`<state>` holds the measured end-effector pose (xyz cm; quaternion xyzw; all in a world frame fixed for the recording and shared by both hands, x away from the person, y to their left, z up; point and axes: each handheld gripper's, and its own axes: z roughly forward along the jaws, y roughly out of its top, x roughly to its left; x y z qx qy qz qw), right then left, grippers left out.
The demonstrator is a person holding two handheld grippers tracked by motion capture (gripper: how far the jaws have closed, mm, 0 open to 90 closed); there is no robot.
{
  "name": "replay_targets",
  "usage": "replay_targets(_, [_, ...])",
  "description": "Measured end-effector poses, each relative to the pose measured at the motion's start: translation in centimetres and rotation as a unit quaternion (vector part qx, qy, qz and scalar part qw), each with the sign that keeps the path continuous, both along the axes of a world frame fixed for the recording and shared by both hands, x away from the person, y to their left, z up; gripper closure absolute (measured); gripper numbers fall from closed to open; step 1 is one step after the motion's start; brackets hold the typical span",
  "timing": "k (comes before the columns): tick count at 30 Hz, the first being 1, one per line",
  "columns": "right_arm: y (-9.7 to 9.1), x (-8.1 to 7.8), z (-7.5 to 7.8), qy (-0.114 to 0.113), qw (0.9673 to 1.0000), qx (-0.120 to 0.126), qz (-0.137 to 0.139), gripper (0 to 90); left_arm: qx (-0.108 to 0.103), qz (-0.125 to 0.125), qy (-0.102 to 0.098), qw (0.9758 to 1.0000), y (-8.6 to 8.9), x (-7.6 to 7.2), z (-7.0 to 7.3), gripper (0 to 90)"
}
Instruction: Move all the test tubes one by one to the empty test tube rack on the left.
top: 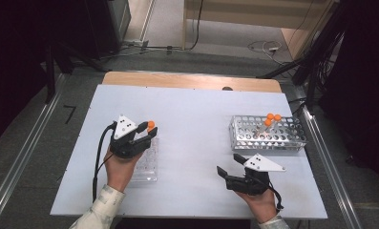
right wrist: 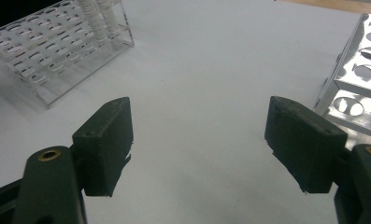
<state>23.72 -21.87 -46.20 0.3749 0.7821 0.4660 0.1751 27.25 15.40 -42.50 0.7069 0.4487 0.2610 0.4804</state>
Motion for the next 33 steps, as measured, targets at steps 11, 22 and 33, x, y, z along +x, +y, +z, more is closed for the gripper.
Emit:
replay_targets(11, [-0.2,0.1,0.1,-0.001,1.0,0.002,-0.005,22.1,0.005,0.012,0.002,0.9999,-0.6,-1.4,0.5,23.9])
replay_targets(22, [-1.6,0.8,0.7,-0.013,0.9991,0.005,-0.041,22.1,-0.013,0.002,-0.009,0.9999,-0.6,-3.5,0.3,16.6])
replay_targets(33, [-4.6,2.7,1.3,-0.027,0.9928,0.004,-0.116,22.8,-0.001,-0.018,-0.008,0.9998,-1.5,-4.7,0.0,16.5])
